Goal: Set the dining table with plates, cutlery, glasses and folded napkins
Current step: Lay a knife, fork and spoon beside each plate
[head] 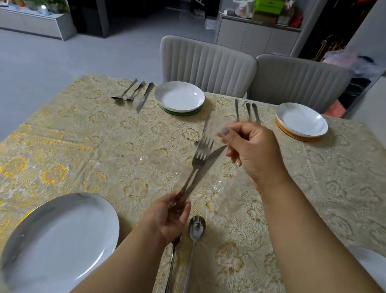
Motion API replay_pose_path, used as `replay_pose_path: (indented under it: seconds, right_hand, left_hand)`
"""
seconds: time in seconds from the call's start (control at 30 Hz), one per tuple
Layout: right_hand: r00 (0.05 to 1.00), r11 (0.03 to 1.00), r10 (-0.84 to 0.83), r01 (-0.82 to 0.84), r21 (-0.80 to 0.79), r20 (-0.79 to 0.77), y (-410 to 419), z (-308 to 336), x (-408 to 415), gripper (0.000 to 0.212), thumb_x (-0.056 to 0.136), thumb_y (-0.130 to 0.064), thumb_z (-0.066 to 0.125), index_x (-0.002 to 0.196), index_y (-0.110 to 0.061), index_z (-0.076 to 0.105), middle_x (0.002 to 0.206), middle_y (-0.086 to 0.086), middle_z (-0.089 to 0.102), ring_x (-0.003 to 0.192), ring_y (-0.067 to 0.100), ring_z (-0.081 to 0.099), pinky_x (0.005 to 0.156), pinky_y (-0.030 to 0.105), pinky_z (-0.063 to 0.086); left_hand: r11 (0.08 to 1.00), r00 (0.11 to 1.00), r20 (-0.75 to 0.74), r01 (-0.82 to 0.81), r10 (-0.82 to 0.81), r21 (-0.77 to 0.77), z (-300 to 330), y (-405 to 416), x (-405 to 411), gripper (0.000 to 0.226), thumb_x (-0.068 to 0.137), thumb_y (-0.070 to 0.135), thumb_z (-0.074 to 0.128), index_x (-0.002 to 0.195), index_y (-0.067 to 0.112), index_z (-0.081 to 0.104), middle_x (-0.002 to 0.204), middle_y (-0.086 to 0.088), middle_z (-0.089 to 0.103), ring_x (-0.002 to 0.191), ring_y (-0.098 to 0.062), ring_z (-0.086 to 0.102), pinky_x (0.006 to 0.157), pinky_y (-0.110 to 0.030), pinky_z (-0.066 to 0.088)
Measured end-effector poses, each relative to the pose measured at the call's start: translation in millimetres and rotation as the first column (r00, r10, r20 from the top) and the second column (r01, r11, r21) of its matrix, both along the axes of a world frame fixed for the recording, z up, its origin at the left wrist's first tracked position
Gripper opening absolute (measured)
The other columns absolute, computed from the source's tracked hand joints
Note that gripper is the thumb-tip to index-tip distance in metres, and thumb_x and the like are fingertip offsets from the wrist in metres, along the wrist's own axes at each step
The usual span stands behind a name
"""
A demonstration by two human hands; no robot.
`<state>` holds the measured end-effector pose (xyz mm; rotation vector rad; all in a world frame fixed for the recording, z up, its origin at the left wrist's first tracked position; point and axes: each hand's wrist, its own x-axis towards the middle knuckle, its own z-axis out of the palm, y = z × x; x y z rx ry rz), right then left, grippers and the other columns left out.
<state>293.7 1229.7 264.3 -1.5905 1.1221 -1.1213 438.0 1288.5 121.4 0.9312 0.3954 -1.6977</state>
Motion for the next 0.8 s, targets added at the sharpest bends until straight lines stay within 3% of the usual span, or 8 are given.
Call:
replay_pose_path:
  seconds: [0.13,0.27,0.37,0.47,0.57,0.63,0.7,0.8]
  right_hand:
    - [0.996,0.992,-0.082,0.084,-0.099,0.029,-3,3,-1,0.012,0.092,-0.020,0.060,0.082,-0.016,0.065,0.071,-0.005,0.065,0.053,-0.001,0.050,0.051,0.012,0.041]
    - [0.997,0.997,-0.004,-0.001,-0.075,-0.074,-4,-2,2,0.004,0.083,-0.024,0.071,0.085,-0.022,0.068,0.071,-0.010,0.059,0.062,-0.003,0.051,0.062,0.012,0.045]
    - [0.995,0.993,-0.099,0.100,-0.067,0.023,-6,-4,5,0.009,0.084,-0.024,0.070,0.077,-0.018,0.068,0.059,-0.016,0.060,0.052,-0.007,0.050,0.057,0.010,0.040]
    - [0.980,0.978,-0.170,0.181,-0.102,0.102,-7,-4,5,0.013,0.089,-0.022,0.065,0.077,-0.021,0.064,0.062,-0.015,0.060,0.054,-0.006,0.050,0.056,0.012,0.041]
    - [0.996,0.994,-0.088,0.088,-0.066,-0.007,-10,-4,6,0.006,0.087,-0.017,0.067,0.082,-0.021,0.067,0.066,-0.014,0.063,0.054,-0.007,0.052,0.056,0.011,0.042]
    - [0.993,0.996,-0.086,0.084,-0.024,-0.076,-12,-6,8,0.011,0.083,-0.022,0.072,0.076,-0.019,0.065,0.059,-0.015,0.059,0.051,-0.004,0.048,0.058,0.017,0.042]
    - [0.985,0.989,-0.145,0.143,-0.027,-0.095,-14,-8,9,0.026,0.078,-0.032,0.076,0.069,-0.019,0.056,0.063,-0.004,0.055,0.055,0.008,0.047,0.059,0.024,0.043]
    - [0.988,0.989,-0.124,0.131,0.071,-0.095,-16,-12,10,0.024,0.078,-0.039,0.074,0.078,-0.018,0.062,0.066,0.003,0.056,0.048,0.012,0.042,0.049,0.025,0.038]
  left_hand:
    - [1.000,0.999,-0.035,0.006,-0.007,-0.019,3,1,0,0.024,0.096,0.013,0.052,0.087,-0.007,0.061,0.069,-0.016,0.063,0.071,-0.022,0.062,0.054,-0.027,0.059]
    - [1.000,1.000,-0.021,-0.007,0.007,-0.022,6,-4,-4,0.026,0.097,0.014,0.052,0.090,-0.009,0.062,0.064,-0.015,0.063,0.070,-0.020,0.062,0.058,-0.027,0.059]
    - [1.000,1.000,-0.025,0.007,-0.008,-0.015,6,-4,-4,0.024,0.096,0.014,0.053,0.092,-0.008,0.062,0.070,-0.015,0.062,0.071,-0.021,0.062,0.059,-0.027,0.059]
    - [1.000,0.999,-0.021,0.028,-0.029,-0.005,5,-3,-4,0.022,0.094,0.012,0.052,0.084,-0.005,0.061,0.074,-0.014,0.061,0.070,-0.021,0.061,0.058,-0.028,0.058]
    - [1.000,0.999,-0.028,0.023,-0.023,0.002,5,-3,-3,0.022,0.095,0.015,0.054,0.090,-0.006,0.061,0.074,-0.015,0.061,0.071,-0.022,0.062,0.057,-0.029,0.059]
    - [1.000,0.999,-0.038,0.021,-0.021,0.004,4,-3,-2,0.024,0.095,0.017,0.055,0.093,-0.006,0.061,0.077,-0.014,0.061,0.072,-0.022,0.063,0.057,-0.029,0.059]
    - [1.000,0.999,-0.035,0.030,-0.030,-0.002,3,-2,-2,0.026,0.095,0.019,0.054,0.095,-0.006,0.061,0.077,-0.014,0.061,0.071,-0.021,0.062,0.056,-0.028,0.059]
    - [0.999,0.999,-0.034,0.034,-0.034,-0.003,2,-2,-2,0.027,0.096,0.020,0.053,0.096,-0.006,0.062,0.077,-0.014,0.061,0.070,-0.021,0.062,0.053,-0.027,0.059]
